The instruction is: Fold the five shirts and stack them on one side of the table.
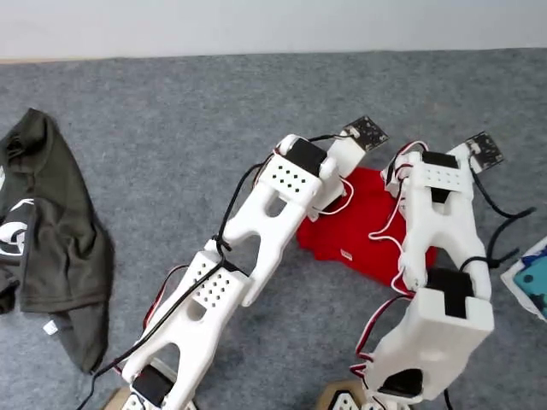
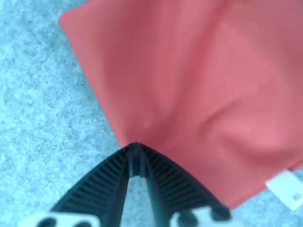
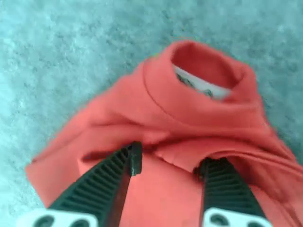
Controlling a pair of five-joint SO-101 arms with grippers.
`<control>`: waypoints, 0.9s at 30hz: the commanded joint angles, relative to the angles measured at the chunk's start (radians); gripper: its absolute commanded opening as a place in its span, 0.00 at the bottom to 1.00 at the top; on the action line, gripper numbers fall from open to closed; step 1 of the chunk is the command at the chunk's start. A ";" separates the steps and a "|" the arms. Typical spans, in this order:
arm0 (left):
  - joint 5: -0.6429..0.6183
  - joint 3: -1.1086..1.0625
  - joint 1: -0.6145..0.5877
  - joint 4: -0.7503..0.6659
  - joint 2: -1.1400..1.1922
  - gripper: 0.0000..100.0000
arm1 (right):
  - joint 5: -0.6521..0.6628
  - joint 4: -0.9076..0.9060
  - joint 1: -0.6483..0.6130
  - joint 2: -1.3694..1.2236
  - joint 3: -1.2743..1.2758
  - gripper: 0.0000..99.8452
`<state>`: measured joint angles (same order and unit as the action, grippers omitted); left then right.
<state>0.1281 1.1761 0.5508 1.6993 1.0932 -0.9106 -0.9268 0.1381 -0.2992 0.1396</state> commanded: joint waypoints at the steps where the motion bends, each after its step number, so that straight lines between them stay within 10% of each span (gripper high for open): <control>1: 0.011 0.005 -0.009 0.017 -0.025 0.00 | 0.023 0.104 0.031 0.012 -0.029 0.21; 27: -0.032 0.137 -0.002 0.023 -0.071 0.00 | 0.054 -0.008 0.096 0.024 -0.226 0.21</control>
<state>0.1297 1.2329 0.5508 1.7162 1.0932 -0.8661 -0.9252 0.2470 -0.3007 -0.0660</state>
